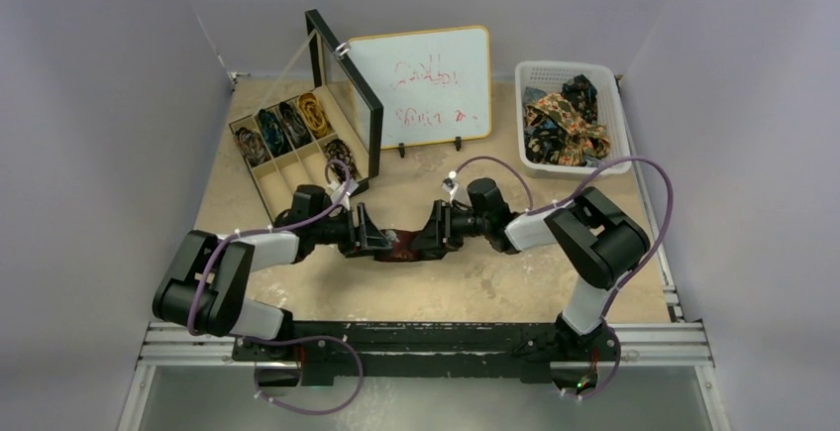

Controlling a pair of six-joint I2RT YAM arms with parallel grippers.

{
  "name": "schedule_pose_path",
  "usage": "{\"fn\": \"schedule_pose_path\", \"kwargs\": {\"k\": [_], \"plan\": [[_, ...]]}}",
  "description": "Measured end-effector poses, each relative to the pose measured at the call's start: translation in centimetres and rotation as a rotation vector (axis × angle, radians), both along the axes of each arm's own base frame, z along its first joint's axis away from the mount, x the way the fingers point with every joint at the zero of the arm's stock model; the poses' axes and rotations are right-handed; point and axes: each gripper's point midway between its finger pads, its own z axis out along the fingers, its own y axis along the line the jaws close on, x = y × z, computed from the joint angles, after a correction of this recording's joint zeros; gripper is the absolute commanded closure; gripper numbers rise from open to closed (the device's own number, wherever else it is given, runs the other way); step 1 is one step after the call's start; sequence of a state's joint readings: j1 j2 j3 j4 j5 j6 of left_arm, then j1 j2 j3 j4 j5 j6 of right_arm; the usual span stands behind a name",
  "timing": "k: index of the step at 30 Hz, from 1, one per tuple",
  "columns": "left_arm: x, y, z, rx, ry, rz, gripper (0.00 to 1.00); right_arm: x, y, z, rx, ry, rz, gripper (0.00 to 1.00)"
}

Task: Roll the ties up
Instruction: Roll the tie at the center of the board.

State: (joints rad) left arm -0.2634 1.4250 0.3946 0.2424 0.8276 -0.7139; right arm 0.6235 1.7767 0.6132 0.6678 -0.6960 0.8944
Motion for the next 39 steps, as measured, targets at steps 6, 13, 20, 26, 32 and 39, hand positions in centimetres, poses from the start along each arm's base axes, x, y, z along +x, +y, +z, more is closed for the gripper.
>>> {"fn": "schedule_pose_path", "kwargs": {"k": [6, 13, 20, 26, 32, 39], "plan": [[0.0, 0.0, 0.1, 0.0, -0.002, 0.002, 0.43, 0.9, 0.4, 1.4, 0.003, -0.036, -0.008, 0.55], [0.2, 0.1, -0.1, 0.007, 0.001, 0.008, 0.43, 1.8, 0.8, 0.5, -0.03, -0.027, -0.01, 0.64], [0.6, 0.1, -0.3, 0.015, 0.007, 0.017, 0.42, 2.3, 0.9, 0.3, -0.047, -0.033, -0.011, 0.49], [1.0, 0.2, -0.4, 0.029, 0.013, 0.033, 0.46, 2.6, 0.2, 0.9, -0.103, -0.072, -0.024, 0.49], [1.3, 0.2, -0.7, 0.043, 0.035, 0.043, 0.46, 4.2, 0.7, 1.8, -0.12, -0.144, -0.02, 0.54], [1.6, 0.2, -0.9, 0.046, 0.074, 0.065, 0.41, 5.1, 1.2, 0.3, -0.151, -0.139, 0.002, 0.62]]}}
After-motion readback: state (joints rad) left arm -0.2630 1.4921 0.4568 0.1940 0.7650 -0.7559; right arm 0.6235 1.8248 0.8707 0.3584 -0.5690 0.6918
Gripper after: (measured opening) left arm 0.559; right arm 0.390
